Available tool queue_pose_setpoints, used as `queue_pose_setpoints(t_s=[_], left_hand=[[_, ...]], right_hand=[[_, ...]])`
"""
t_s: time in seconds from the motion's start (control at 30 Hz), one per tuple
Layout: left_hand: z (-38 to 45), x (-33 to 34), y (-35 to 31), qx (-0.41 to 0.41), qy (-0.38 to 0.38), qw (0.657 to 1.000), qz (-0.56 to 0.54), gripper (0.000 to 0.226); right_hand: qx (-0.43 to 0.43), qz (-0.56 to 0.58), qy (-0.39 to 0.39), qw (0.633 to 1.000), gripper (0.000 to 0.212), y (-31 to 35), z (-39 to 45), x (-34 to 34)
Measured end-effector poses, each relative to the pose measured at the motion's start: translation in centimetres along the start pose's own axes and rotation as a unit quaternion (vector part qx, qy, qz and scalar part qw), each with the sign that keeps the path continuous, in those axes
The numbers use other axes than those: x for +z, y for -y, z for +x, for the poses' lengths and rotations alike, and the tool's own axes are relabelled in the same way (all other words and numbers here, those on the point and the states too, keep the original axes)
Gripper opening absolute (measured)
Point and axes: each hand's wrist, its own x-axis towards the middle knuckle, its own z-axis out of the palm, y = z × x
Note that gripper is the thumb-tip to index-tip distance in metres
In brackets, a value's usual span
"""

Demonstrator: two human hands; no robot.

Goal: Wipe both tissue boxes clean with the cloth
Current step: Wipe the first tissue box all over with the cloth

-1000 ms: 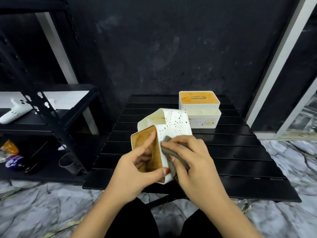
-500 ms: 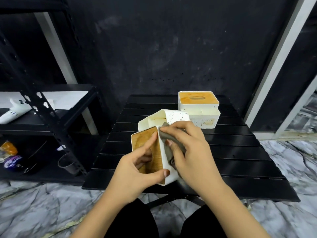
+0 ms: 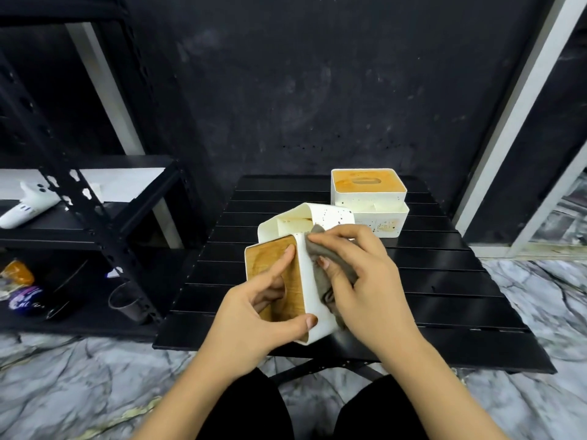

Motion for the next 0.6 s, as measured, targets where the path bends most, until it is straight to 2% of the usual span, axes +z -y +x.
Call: queue_pose_setpoints(t_s=[0.2,0.33,0.47,0.6], left_hand=[[-0.1,0.0,0.1,0.005,-0.014,1.0,0.024,0.081],[-0.1,0.6,0.2,0.01,-0.051,0.998,0.04,0.077],[0.0,0.9,0.4,0.006,-0.081,0.996,0.04,0.073],[0.3,0.4,0.4,0.011,-0.095,0.995,0.031,0.067]], right_hand=[[0.041,0.004,-0.01,0.999,0.035,-1.6,-1.6,-0.4],[0.052,0.005,-0.016,0.999,0.036,-1.8,-2.7,-0.1],[0.017,-0.022,-0.022,0.999,0.032,-0.9,-3.8,0.7],[-0.016,-0.042,0.004,0.999,0.028,-0.3,-3.2,1.2]])
